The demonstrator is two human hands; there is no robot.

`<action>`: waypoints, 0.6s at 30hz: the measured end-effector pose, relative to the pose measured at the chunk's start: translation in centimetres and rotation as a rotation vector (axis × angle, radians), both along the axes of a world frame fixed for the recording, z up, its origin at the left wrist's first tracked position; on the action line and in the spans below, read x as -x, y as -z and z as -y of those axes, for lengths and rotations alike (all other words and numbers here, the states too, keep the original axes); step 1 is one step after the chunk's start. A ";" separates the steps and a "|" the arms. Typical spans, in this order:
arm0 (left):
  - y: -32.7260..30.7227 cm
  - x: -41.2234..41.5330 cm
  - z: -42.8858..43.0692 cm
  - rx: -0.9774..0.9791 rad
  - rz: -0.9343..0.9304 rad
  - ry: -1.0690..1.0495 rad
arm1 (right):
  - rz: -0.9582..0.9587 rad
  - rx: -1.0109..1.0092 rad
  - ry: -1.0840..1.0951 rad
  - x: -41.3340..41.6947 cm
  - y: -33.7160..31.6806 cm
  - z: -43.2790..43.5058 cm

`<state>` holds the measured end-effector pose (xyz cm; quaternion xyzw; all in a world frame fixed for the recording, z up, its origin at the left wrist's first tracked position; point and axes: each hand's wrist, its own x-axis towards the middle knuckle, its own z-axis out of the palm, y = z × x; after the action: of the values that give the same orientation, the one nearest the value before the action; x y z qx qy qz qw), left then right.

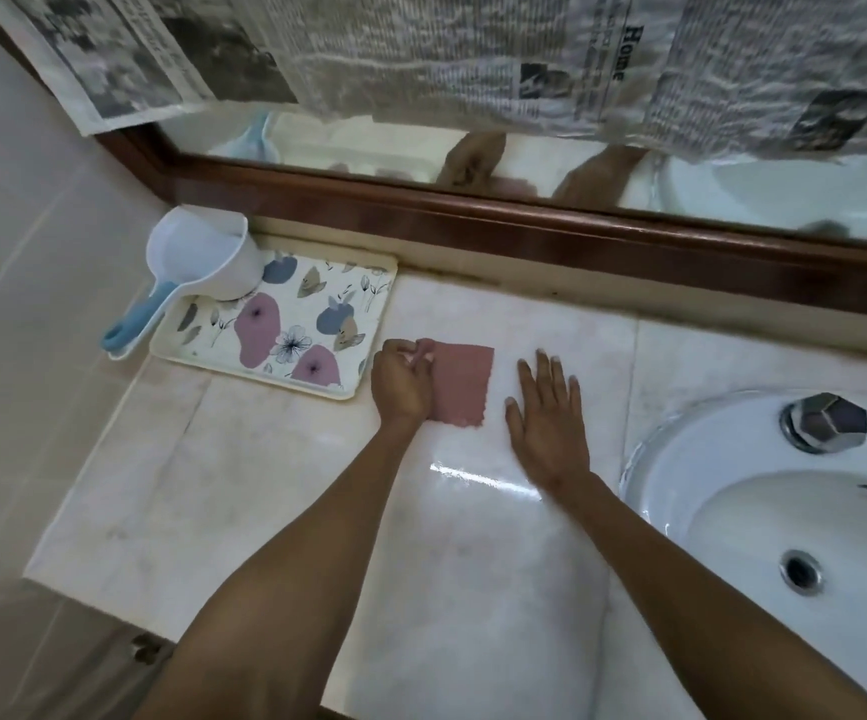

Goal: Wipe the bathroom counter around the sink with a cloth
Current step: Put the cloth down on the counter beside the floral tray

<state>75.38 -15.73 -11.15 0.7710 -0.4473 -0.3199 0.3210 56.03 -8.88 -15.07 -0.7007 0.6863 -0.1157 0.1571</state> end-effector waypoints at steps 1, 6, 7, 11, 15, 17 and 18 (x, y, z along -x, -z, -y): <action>-0.2 0.0 0.1 0.022 -0.031 0.012 | -0.006 -0.002 0.004 -0.1 0.0 0.0; -0.6 -1.1 0.6 0.049 -0.172 0.106 | 0.009 -0.045 0.079 -1.2 -0.8 0.5; -0.8 -1.6 0.9 0.049 -0.203 0.143 | 0.012 -0.054 0.107 -1.7 -0.9 0.8; -2.7 -4.2 3.0 0.104 -0.243 0.226 | 0.001 -0.095 0.211 -4.2 -1.3 2.2; -4.4 -8.6 5.7 0.156 -0.206 0.251 | -0.010 -0.106 0.213 -7.2 -1.6 4.1; -4.5 -11.3 6.7 0.145 -0.210 0.226 | -0.015 -0.103 0.180 -9.1 -1.5 5.2; -4.3 -12.6 7.0 0.138 -0.200 0.205 | -0.014 -0.096 0.161 -10.2 -1.5 5.8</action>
<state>87.94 -22.77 -6.82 0.6616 -0.5104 -0.3949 0.3818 66.27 -14.64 -13.58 -0.6356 0.7463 -0.0900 0.1758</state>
